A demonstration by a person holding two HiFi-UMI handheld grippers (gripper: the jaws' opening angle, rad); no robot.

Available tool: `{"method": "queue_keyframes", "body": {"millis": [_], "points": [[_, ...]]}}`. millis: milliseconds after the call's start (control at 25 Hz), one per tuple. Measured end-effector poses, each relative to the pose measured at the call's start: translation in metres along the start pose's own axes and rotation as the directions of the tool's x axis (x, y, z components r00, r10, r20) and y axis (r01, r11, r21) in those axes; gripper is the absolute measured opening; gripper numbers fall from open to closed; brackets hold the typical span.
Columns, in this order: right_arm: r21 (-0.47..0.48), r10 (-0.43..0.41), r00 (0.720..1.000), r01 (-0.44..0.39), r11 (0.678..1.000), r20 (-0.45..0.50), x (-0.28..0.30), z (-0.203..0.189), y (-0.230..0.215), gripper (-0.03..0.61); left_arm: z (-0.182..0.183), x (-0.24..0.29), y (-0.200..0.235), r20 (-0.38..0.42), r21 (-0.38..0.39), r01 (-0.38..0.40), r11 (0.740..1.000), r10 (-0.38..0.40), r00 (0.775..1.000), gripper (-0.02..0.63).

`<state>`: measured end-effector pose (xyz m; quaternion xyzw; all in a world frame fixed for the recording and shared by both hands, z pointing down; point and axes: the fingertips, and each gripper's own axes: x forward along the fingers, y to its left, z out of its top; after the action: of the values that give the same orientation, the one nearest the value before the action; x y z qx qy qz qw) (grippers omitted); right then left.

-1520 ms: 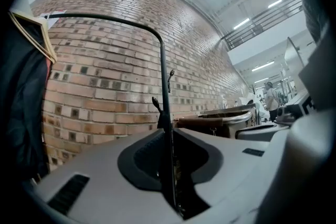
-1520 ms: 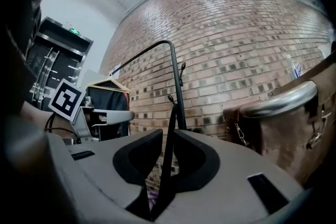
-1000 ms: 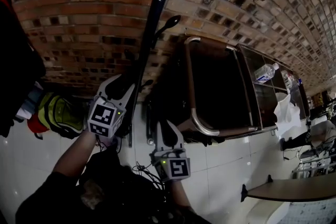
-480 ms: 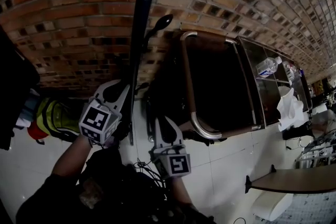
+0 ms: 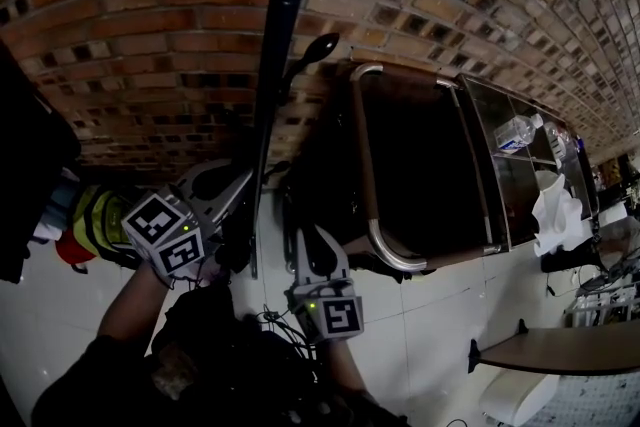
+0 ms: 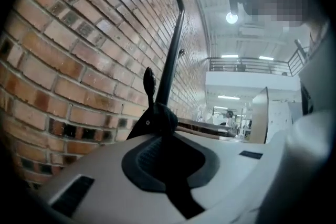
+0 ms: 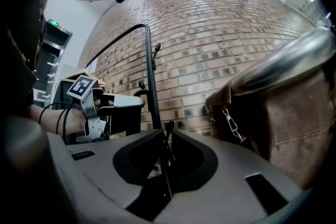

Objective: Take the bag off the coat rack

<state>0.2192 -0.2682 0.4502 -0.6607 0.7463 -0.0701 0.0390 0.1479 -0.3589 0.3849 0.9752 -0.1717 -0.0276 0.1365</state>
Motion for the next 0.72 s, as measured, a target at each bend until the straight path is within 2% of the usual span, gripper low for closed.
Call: {"method": "queue_keyframes", "body": {"millis": [200,400,720], "points": [[-0.008,0.002,1.000,-0.002,1.000,0.002,0.007,0.003,-0.001,0.060,0.033,-0.004,-0.013,0.055,-0.031,0.069,0.997,-0.067,0.996,0.038],[-0.016,-0.009,1.000,0.009,1.000,0.013,0.017,0.017,-0.007,0.058,0.053,0.000,-0.009,0.060,-0.112,0.078,0.991,-0.071,0.996,0.038],[-0.006,-0.015,0.999,0.015,1.000,0.031,0.031,0.030,-0.012,0.057,0.076,0.005,-0.012,0.076,-0.100,0.093,0.991,-0.086,0.993,0.037]]}}
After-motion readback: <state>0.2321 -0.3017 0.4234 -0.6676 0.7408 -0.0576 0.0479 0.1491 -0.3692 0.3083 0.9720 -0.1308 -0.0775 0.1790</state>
